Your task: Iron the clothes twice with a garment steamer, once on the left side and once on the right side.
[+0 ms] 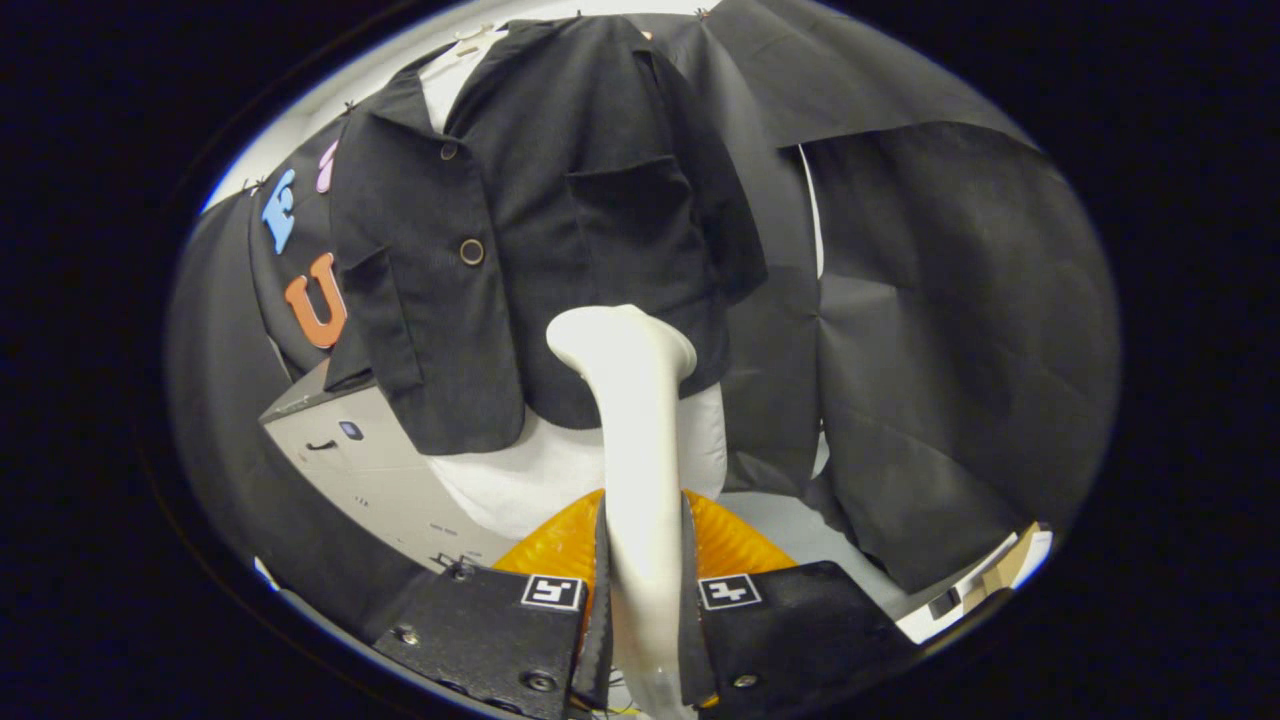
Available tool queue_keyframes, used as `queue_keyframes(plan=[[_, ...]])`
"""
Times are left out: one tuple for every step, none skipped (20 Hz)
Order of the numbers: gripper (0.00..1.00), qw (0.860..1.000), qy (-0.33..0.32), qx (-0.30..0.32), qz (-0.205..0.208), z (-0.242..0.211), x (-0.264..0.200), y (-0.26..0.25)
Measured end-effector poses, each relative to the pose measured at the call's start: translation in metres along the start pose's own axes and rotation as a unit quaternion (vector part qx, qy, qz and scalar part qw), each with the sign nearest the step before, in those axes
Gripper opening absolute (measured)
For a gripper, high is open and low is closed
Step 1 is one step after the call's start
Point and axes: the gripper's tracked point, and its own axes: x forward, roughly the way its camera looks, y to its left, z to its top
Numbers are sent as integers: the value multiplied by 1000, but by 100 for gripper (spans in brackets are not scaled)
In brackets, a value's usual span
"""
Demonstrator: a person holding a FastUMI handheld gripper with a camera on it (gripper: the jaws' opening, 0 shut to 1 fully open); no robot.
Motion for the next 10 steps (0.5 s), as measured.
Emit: queue_keyframes(plan=[[29,1000,4,-2,-1,-3,2,-1],[29,1000,10,-1,-1,-7,2,-1],[29,1000,17,1,-1,-13,3,-2],[29,1000,23,2,-1,-18,3,-3],[29,1000,28,2,-2,-22,4,-4],[29,1000,31,0,-2,-25,4,-4],[29,999,35,-1,-3,-28,5,-4],[29,999,39,-5,-3,-32,5,-5],[29,999,42,-6,-3,-33,3,-6],[29,999,45,-9,-3,-35,2,-6]])
